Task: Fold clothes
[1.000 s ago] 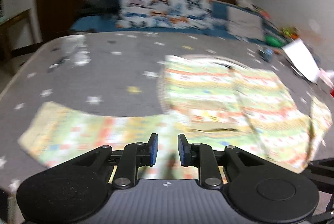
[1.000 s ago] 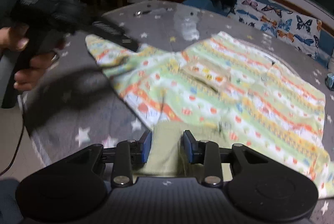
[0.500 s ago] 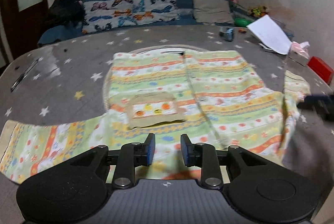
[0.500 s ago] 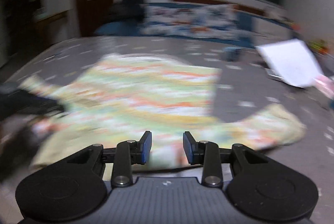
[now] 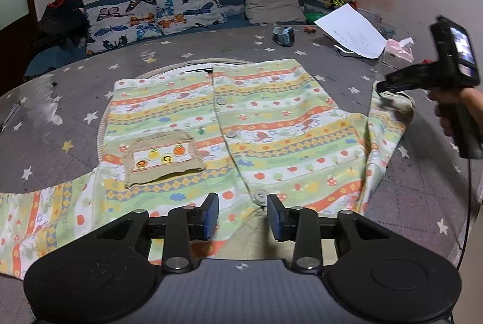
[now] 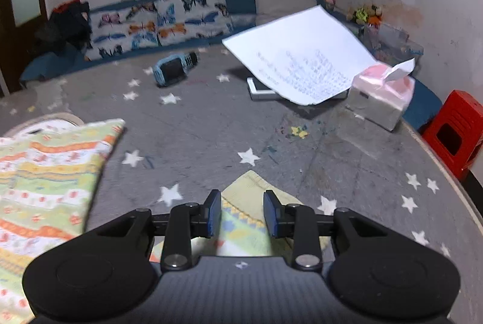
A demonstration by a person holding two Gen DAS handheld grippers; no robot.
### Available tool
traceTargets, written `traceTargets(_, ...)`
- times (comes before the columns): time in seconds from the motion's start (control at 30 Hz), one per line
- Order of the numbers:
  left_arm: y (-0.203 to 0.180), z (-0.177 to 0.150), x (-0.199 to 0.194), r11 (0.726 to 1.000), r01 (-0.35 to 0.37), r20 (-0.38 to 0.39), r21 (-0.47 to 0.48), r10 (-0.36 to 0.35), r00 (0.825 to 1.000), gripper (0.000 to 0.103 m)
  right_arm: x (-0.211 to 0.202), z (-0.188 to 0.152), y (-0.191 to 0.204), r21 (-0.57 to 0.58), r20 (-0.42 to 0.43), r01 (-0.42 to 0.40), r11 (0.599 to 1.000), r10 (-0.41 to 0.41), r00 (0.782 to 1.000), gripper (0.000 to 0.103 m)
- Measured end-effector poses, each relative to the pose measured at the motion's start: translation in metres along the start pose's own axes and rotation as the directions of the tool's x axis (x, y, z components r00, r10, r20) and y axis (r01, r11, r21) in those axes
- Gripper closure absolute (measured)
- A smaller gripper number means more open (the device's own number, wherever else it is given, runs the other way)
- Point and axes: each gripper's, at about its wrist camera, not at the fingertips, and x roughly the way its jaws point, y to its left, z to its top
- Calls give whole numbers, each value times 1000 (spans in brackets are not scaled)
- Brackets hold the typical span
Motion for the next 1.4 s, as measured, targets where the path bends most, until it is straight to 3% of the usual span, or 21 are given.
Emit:
traceTargets(0.37,-11,2,5,1000,15,-11,10,-15,1000,62,16,5,6,0,-3,11,1000,-11,1000,73)
traceTargets(0.5,-12,3,5,1000,24,-14,4,-24,1000,62,16,5,6,-5,8,14,1000,-14,1000,92)
traceTargets(0.63,-17,8,6,999,30,-12,11,-30,999,62,13,5,2,24,25,-4,1000,3,1000,96)
traceTargets(0.77,-26,18,10,999,42,1,24,-42,999,59,-13,7,-12,86,107,-54,995,45,993,97)
traceTargets(0.9,-36,30,18,997,64,11,46,-64,998,59,-58,1,-39,139,218,-134,981,102,971,97)
traceTargets(0.97,-42,34,24,996,78,7,52,-78,997,59,-77,-9,-52,158,253,-151,976,108,961,97)
traceTargets(1.23,-77,29,43,977,169,-41,129,-165,985,59,-120,-98,-114,283,186,-114,952,63,981,93)
traceTargets(1.3,-86,25,44,969,192,-53,156,-186,981,59,-126,-117,-123,295,149,-25,955,-20,989,93)
traceTargets(1.4,-99,18,45,957,214,-73,196,-203,976,55,-136,-124,-123,284,152,15,959,-61,986,90)
